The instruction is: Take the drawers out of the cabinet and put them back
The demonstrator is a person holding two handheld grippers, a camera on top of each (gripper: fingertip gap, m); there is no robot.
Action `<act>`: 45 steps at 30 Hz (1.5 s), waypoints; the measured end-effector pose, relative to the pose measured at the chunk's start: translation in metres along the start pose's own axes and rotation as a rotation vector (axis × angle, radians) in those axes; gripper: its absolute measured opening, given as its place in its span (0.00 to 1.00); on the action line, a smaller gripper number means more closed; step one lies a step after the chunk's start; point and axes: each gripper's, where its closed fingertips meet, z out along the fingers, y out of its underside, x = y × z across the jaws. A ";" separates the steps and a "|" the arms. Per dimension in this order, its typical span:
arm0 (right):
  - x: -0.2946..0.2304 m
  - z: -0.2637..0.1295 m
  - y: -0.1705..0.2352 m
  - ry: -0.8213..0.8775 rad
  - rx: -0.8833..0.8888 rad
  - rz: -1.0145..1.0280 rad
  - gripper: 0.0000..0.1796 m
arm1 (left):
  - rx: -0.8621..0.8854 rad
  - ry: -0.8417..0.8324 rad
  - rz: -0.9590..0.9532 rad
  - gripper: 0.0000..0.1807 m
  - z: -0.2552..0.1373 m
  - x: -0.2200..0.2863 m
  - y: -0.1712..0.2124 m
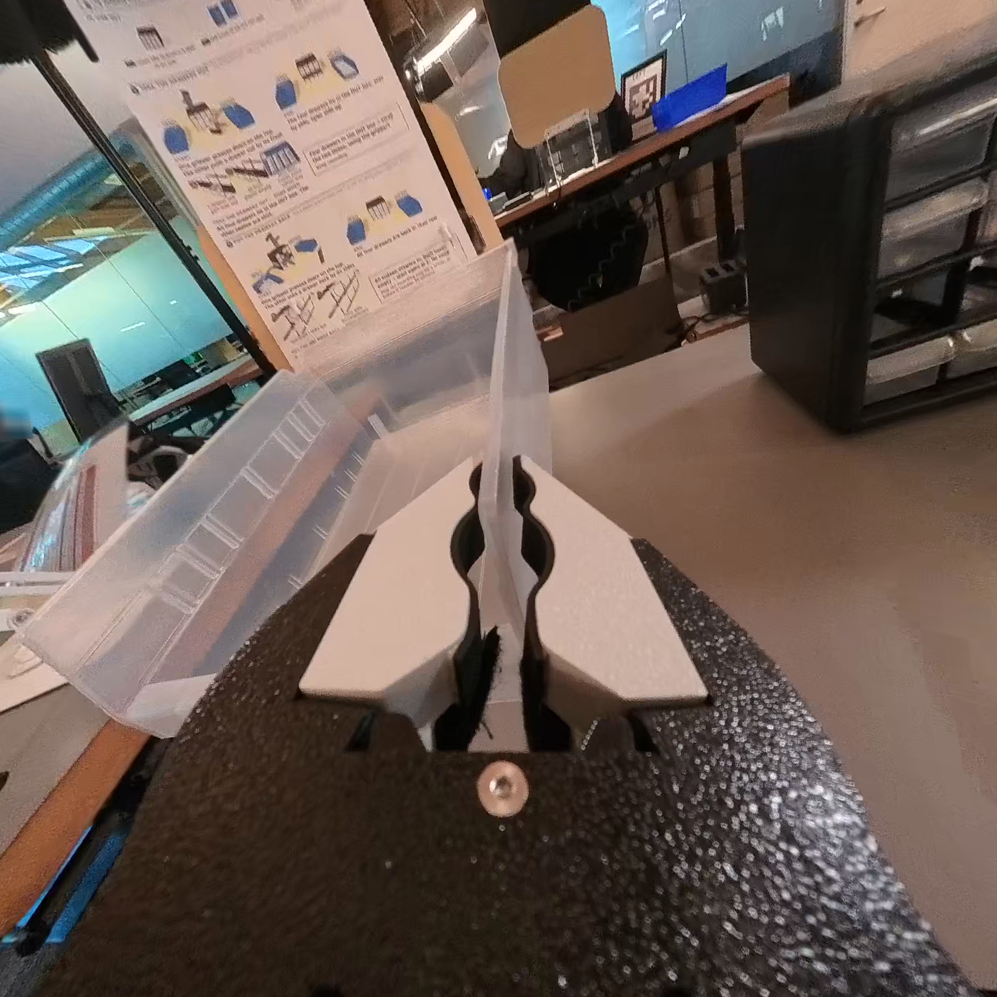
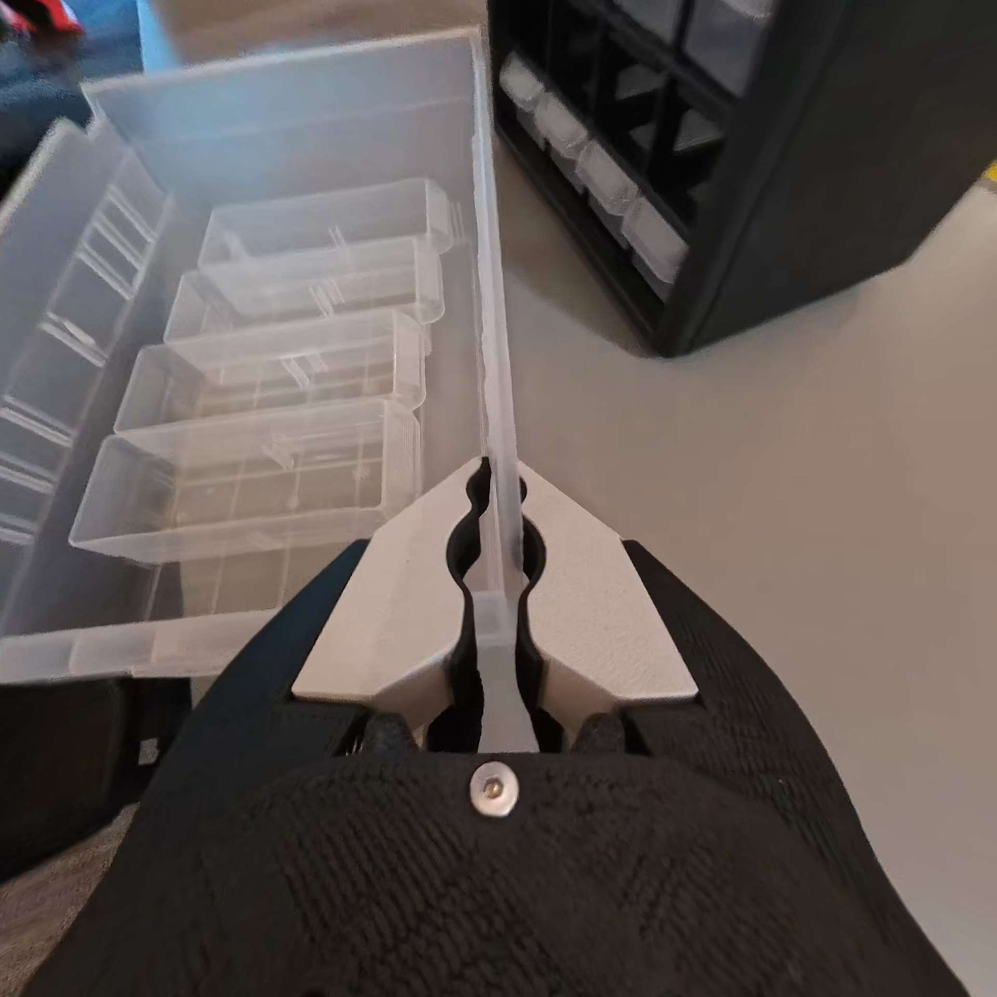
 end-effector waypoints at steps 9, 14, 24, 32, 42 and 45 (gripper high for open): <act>-0.042 0.125 -0.070 -0.056 -0.030 -0.022 0.02 | 0.062 -0.005 -0.048 0.02 -0.016 -0.034 -0.017; -0.071 0.194 -0.111 -0.041 -0.001 -0.041 0.02 | 0.056 -0.029 -0.043 0.02 -0.027 -0.056 -0.016; -0.092 0.300 -0.177 0.113 0.080 0.033 0.02 | 0.088 -0.044 0.038 0.02 -0.044 -0.079 -0.029; -0.096 0.338 -0.214 0.225 0.275 0.184 0.19 | 0.147 -0.039 0.038 0.02 -0.044 -0.077 -0.054; -0.143 0.167 -0.252 0.278 0.805 -0.149 0.29 | 0.350 0.135 0.060 0.01 -0.062 -0.016 -0.110; -0.134 0.058 -0.230 0.620 0.900 -0.400 0.29 | 0.463 0.259 0.052 0.02 -0.070 0.022 -0.139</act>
